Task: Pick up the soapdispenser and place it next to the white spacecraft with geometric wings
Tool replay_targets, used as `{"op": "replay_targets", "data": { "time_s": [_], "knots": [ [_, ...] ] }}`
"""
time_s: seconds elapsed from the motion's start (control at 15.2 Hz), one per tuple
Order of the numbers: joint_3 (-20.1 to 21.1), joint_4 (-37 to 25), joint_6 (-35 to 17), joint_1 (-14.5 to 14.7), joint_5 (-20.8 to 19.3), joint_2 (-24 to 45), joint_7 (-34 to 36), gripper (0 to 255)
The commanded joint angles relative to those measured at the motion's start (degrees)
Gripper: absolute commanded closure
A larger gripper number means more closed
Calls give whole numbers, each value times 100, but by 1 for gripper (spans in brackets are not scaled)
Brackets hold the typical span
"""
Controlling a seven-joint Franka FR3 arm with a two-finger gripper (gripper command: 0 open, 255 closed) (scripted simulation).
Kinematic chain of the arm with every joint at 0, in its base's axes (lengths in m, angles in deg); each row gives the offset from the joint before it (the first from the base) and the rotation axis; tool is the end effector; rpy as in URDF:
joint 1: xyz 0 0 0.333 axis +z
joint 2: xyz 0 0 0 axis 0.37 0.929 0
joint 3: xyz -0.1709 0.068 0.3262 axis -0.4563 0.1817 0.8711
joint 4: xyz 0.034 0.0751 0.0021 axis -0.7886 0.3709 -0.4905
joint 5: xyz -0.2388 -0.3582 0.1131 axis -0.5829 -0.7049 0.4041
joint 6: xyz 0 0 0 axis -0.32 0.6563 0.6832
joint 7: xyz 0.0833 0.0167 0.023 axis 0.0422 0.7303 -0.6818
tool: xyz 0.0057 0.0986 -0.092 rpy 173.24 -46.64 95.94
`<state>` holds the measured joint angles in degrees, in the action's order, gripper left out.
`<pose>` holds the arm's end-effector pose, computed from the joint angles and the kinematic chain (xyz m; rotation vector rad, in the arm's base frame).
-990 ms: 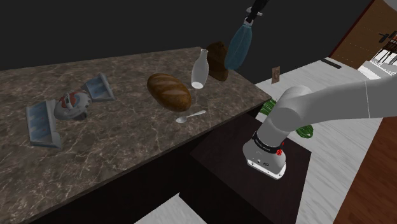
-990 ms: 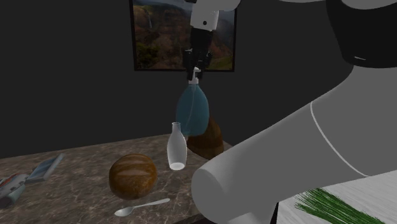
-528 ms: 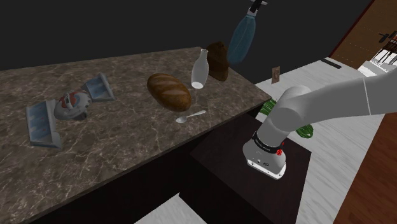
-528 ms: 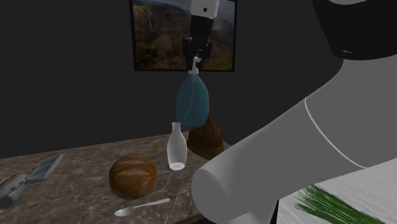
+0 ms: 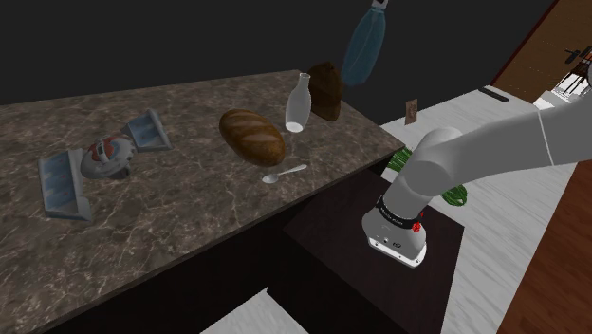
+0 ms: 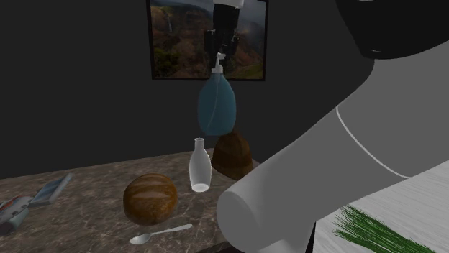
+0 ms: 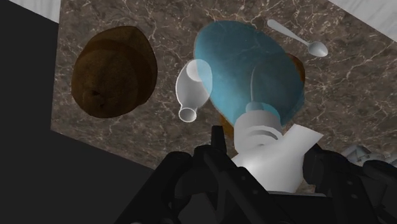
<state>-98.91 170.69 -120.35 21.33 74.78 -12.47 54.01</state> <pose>0.2978 -0.1291 0.7932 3.0611 0.2561 0.4313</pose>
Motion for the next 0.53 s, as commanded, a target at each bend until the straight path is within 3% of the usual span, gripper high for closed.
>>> {"op": "replay_targets", "data": {
  "time_s": [0.0,0.46],
  "knots": [
    [128,4,-108,35,65,114,157,255],
    [706,147,-779,199,303,683,875,255]
  ]
}}
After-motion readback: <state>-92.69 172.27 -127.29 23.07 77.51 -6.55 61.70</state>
